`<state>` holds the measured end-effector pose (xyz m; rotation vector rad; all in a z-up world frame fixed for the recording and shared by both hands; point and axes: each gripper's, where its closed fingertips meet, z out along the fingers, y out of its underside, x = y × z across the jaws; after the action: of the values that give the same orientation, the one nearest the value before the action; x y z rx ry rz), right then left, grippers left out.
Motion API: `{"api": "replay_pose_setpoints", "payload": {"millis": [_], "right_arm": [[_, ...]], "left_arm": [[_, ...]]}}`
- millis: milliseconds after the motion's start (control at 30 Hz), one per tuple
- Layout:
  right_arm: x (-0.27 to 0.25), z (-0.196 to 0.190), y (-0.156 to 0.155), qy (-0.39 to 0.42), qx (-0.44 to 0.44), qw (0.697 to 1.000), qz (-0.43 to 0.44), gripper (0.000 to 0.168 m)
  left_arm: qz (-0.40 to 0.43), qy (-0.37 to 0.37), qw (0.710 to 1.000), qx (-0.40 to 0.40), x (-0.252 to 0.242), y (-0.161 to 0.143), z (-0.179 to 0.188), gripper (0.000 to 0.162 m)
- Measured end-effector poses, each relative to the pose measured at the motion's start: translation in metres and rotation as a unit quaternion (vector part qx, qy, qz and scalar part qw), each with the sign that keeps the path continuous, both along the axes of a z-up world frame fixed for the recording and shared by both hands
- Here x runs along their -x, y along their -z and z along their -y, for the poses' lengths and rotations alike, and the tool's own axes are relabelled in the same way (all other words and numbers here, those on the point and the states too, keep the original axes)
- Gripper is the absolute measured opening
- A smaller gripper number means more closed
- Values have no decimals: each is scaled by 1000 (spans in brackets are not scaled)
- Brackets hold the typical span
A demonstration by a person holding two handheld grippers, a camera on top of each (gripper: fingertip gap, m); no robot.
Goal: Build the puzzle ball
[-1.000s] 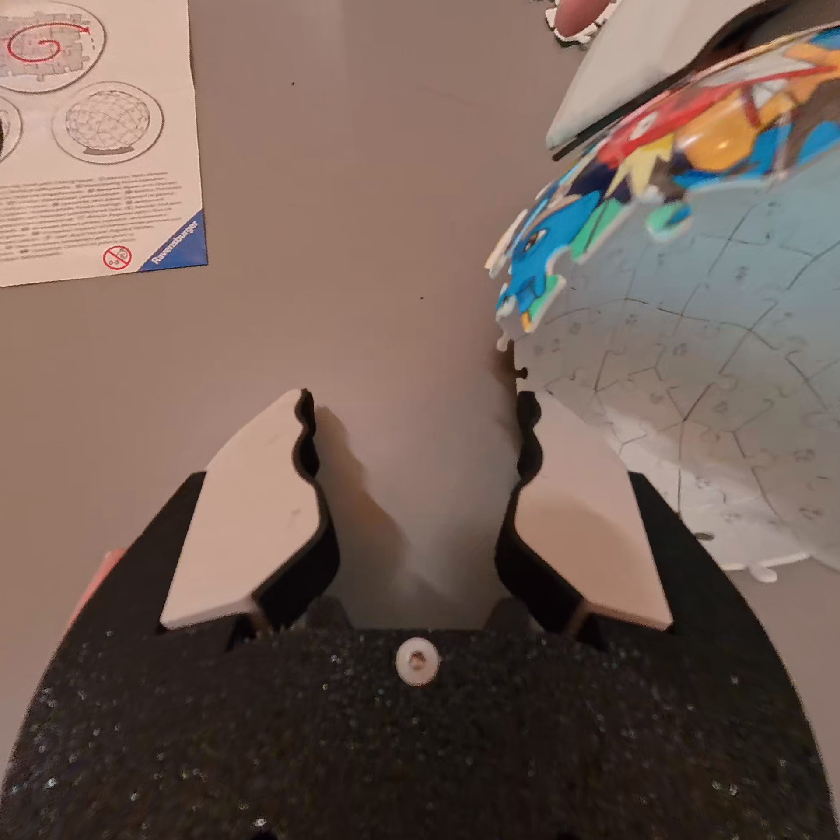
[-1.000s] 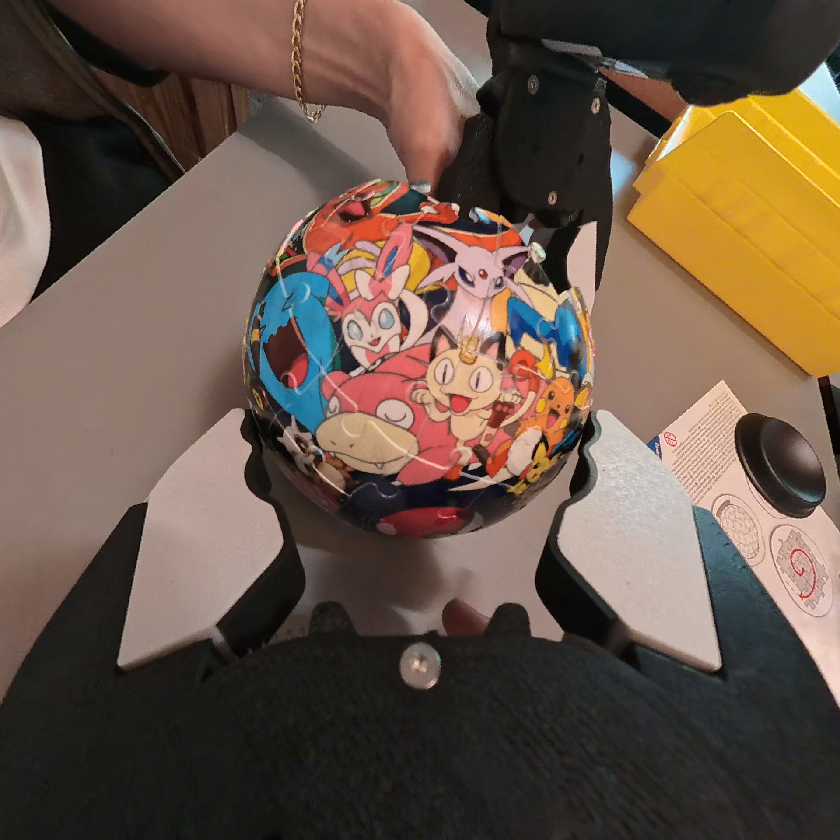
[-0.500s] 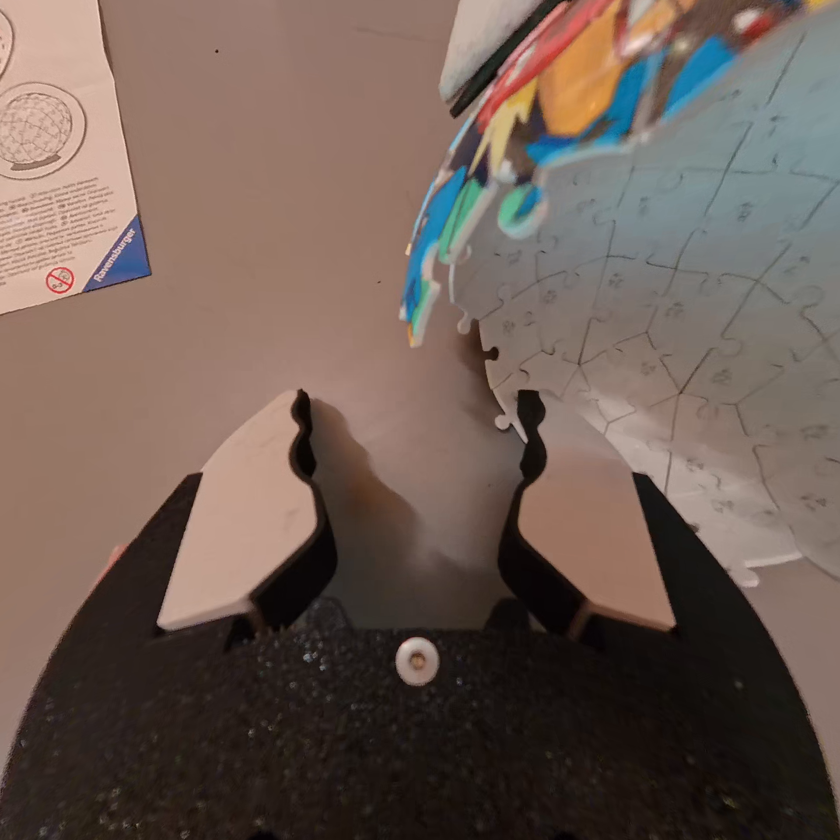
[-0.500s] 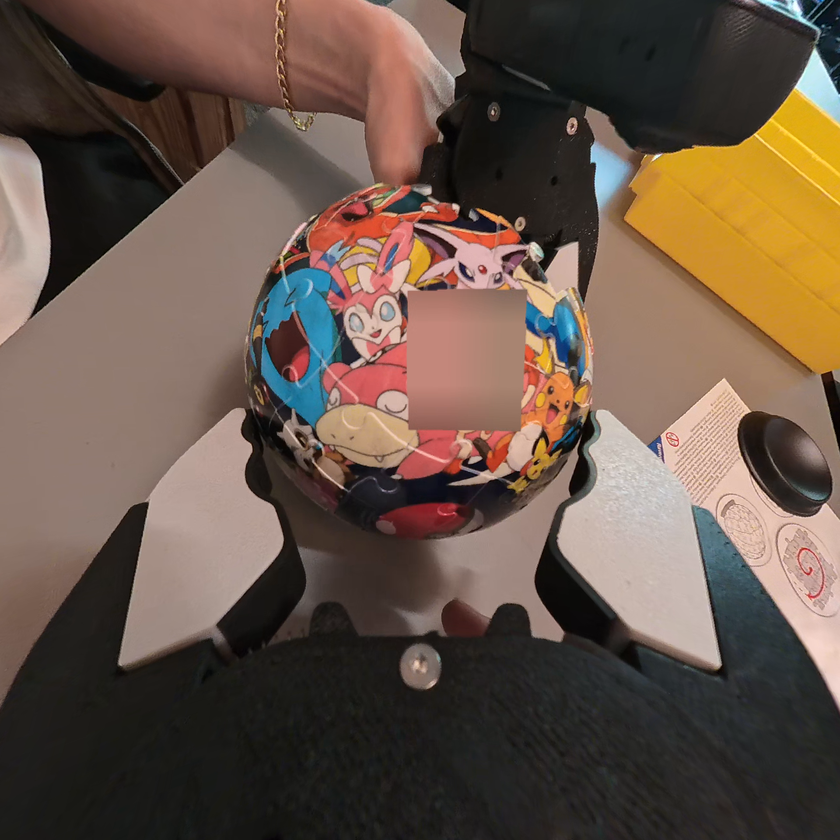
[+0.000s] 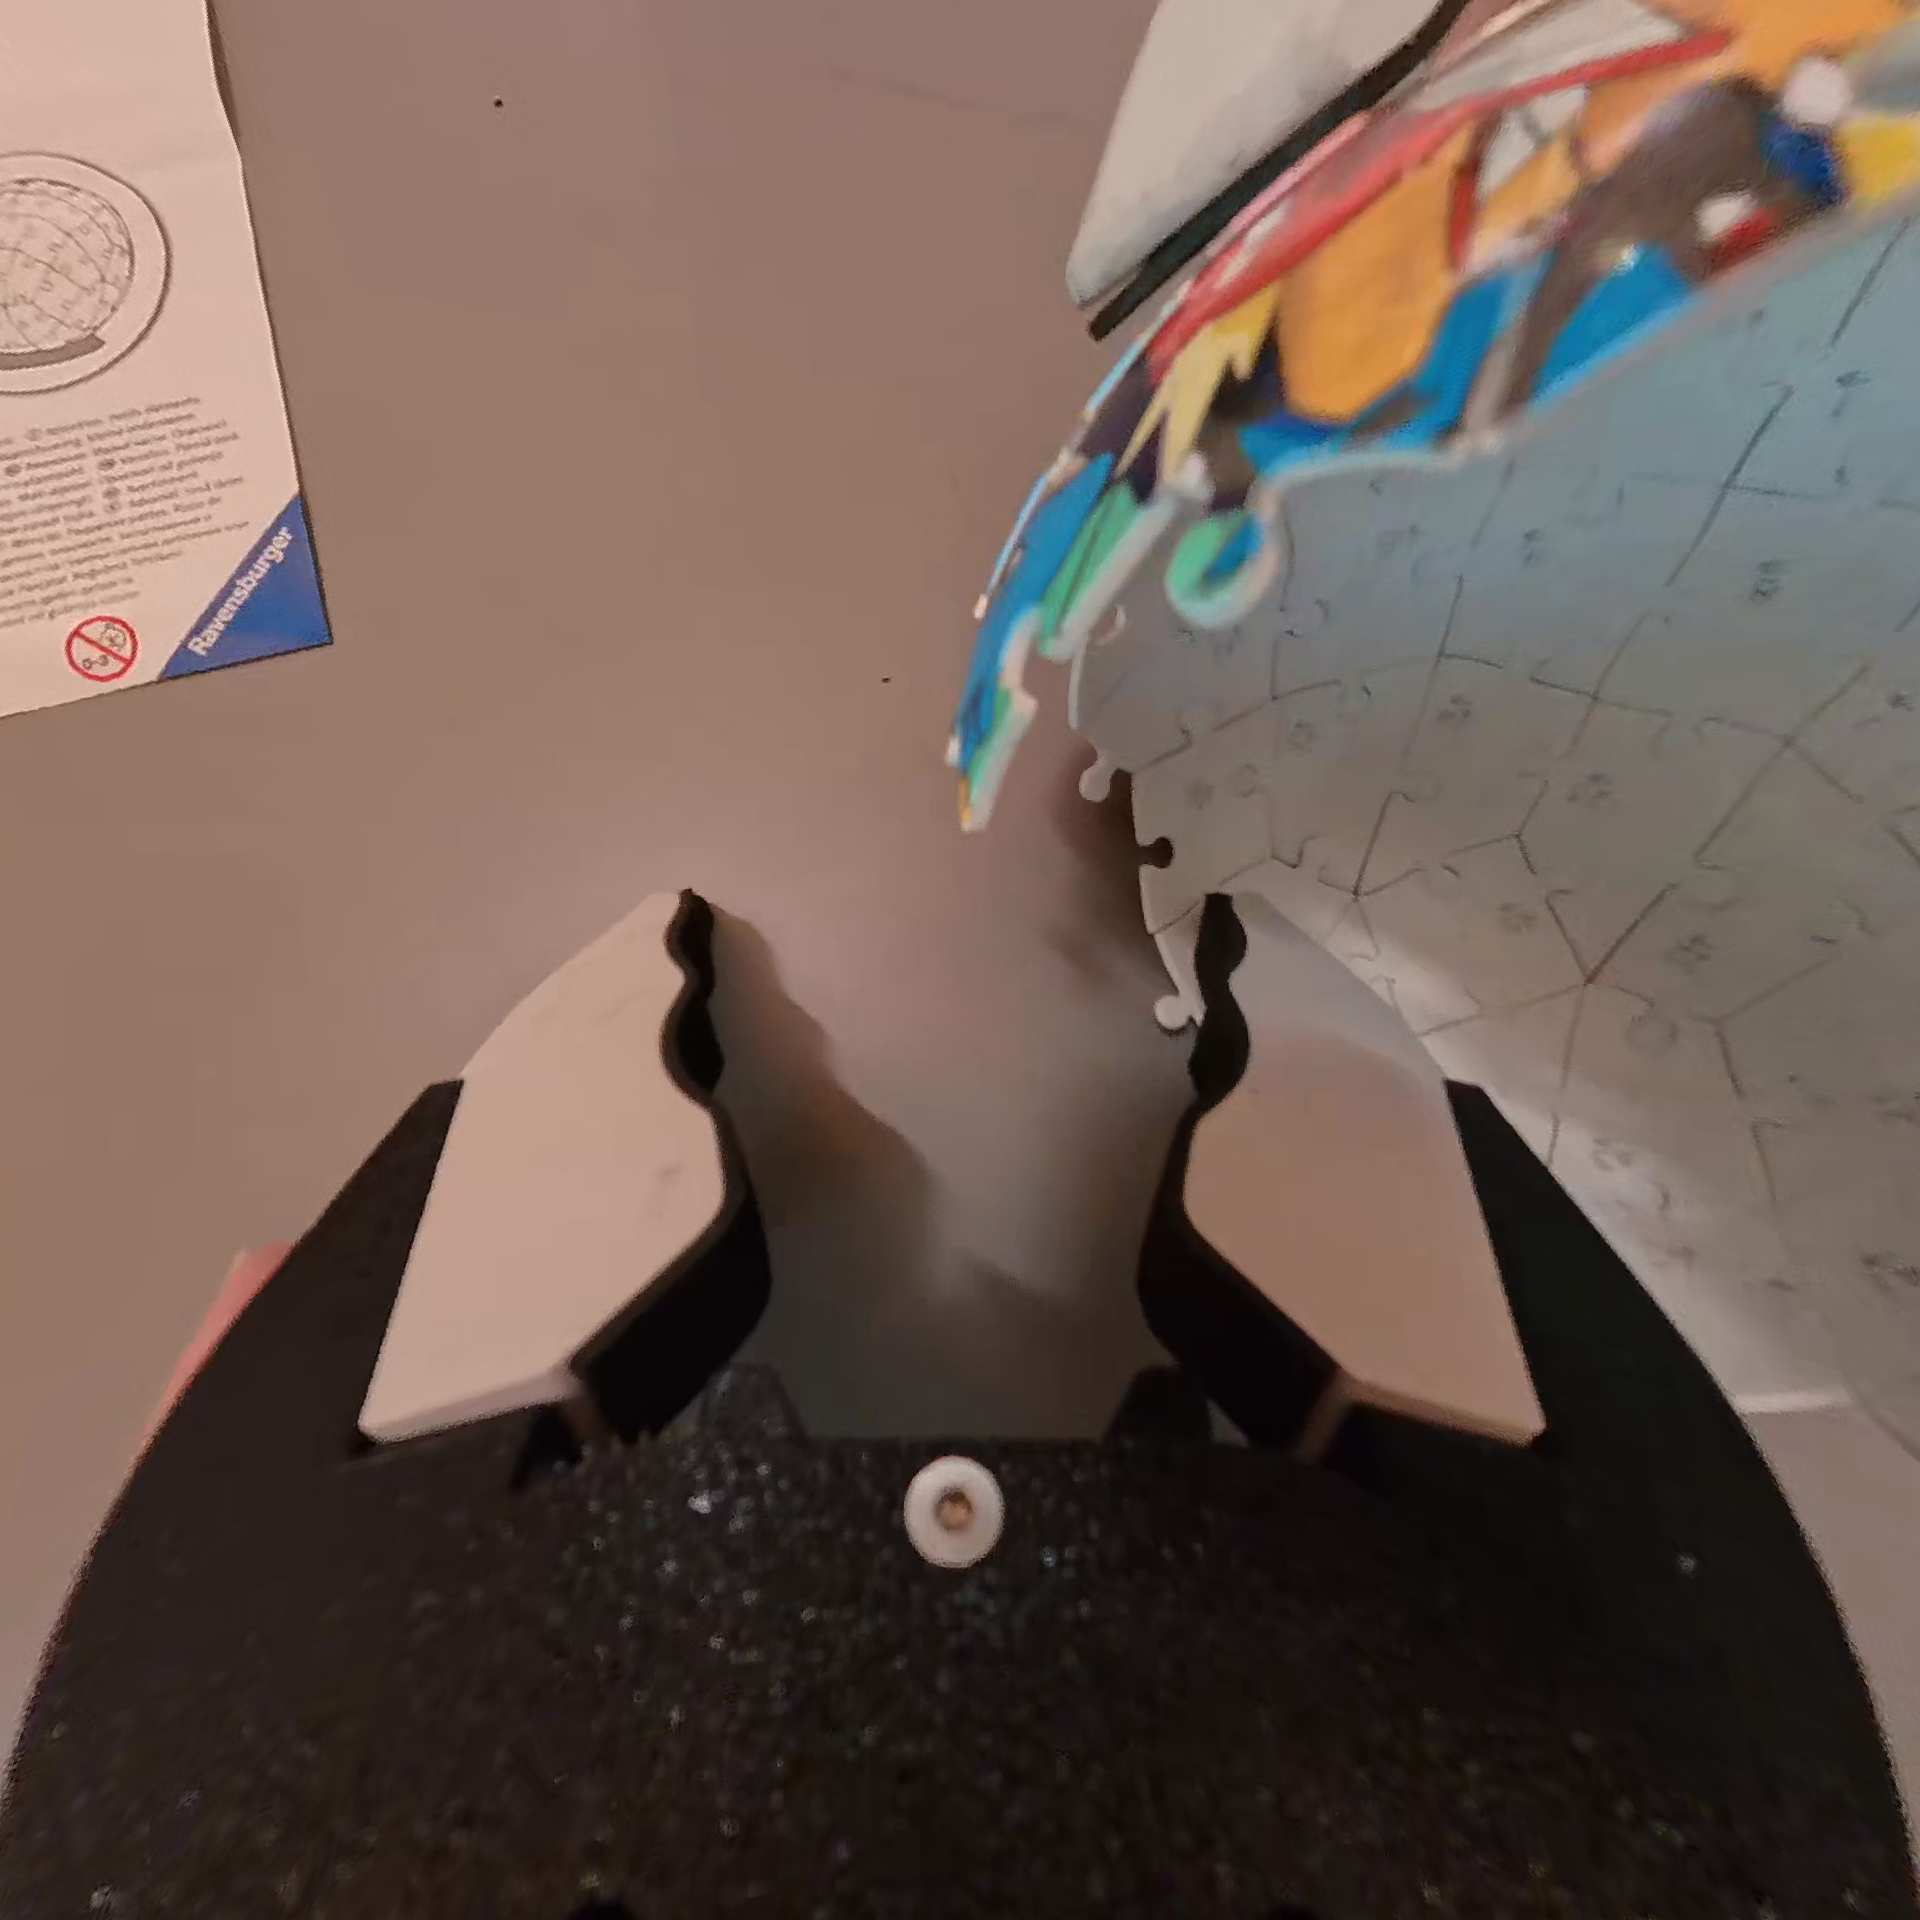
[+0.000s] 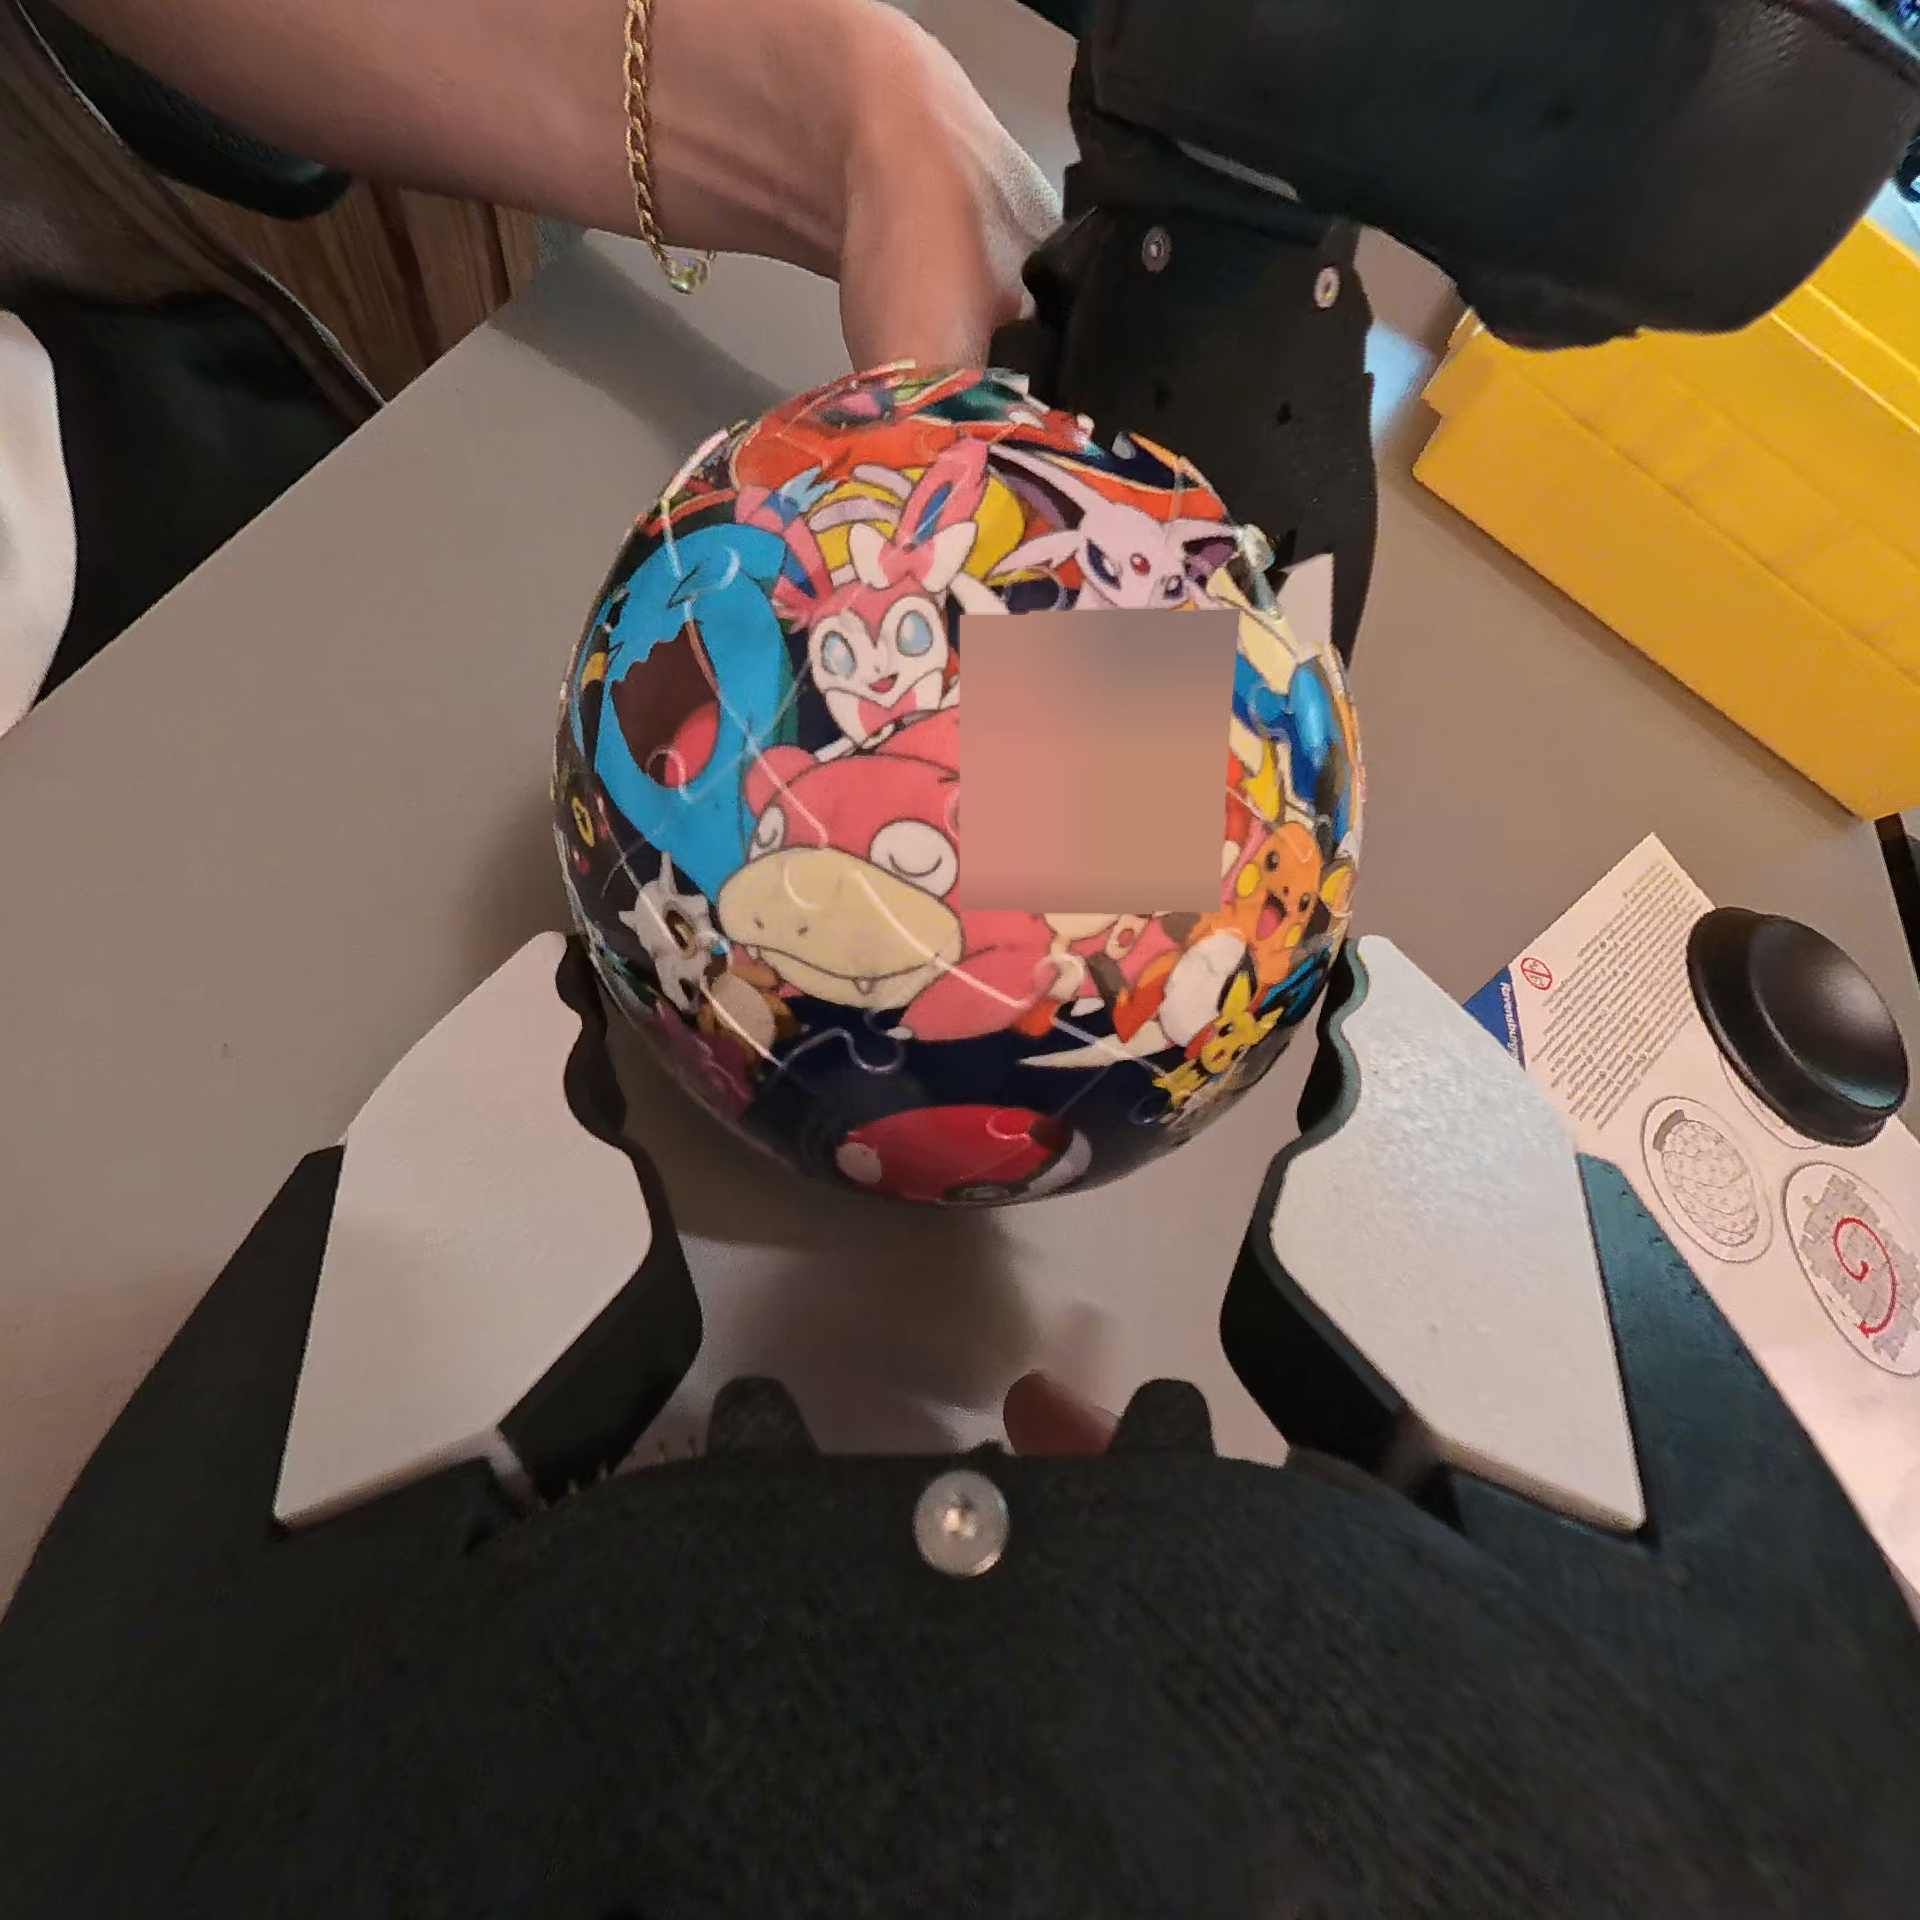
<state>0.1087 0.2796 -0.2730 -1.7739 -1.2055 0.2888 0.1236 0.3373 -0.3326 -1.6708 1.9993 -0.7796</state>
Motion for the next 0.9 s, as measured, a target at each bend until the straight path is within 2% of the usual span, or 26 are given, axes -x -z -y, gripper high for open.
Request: {"api": "replay_pose_setpoints", "payload": {"millis": [300,467,667,900], "right_arm": [[-7,1,1,18,21,1000,-3,127],[2,0,-16,36,21,996,-83,127],[7,3,-7,34,1,998,-48,129],[4,10,-4,20,-13,1000,-17,129]], "left_arm": [[-36,1,999,-12,0,1,0,89],[-40,-15,999,-11,0,1,0,88],[-33,-26,999,-4,3,-1,-1,90],[11,-70,994,82,5,-14,-11,87]]}}
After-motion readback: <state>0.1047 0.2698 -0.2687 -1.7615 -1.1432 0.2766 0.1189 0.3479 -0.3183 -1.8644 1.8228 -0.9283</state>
